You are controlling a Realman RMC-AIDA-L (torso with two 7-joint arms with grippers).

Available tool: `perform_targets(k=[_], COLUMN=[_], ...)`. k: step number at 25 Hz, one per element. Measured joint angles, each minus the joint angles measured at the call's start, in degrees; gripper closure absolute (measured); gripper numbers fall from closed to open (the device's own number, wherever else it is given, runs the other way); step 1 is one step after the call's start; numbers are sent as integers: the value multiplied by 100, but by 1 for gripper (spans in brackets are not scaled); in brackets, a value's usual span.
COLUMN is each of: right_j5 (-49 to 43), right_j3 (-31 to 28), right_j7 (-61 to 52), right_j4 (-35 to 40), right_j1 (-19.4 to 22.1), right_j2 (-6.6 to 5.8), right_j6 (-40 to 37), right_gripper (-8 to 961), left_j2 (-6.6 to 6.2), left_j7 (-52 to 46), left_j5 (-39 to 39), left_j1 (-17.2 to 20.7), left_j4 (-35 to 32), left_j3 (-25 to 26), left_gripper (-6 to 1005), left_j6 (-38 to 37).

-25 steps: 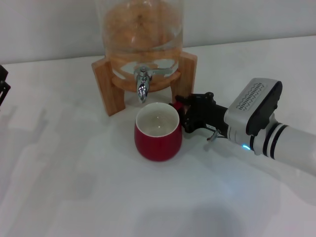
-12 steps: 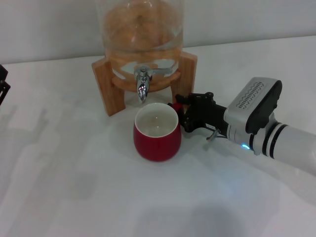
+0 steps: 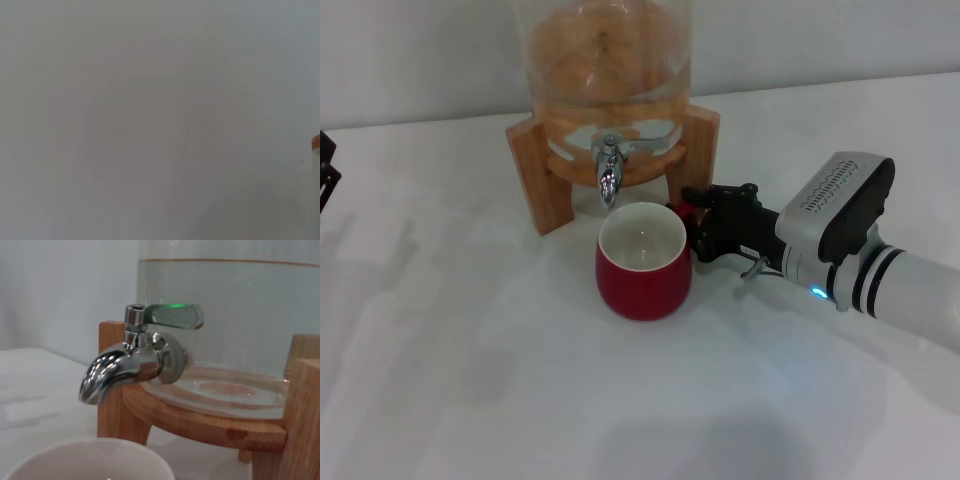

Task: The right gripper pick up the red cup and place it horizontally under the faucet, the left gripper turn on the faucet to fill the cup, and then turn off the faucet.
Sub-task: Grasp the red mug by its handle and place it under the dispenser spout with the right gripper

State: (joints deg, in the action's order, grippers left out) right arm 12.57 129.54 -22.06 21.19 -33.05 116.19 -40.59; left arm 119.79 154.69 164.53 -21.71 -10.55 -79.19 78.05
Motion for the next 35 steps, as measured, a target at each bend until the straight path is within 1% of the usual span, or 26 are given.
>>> perform_targets(k=[10,26,35], right_j5=[112,116,123], right_j3=[1,220,213], right_j7=[0,1,-39], right_j4=[1,134,139], right_j1=[26,9,0], right_j2=[0,0,1], right_j6=[-2,-21,-7], right_gripper=[689,689,689], left_j2=[0,0,0], left_j7=[0,0,0], left_j5=[0,0,0], left_j1=[0,0,0], left_j4=[0,10,10], left_j3=[0,0,0], left_gripper=[181,182,182], left_j6=[-1,14,23])
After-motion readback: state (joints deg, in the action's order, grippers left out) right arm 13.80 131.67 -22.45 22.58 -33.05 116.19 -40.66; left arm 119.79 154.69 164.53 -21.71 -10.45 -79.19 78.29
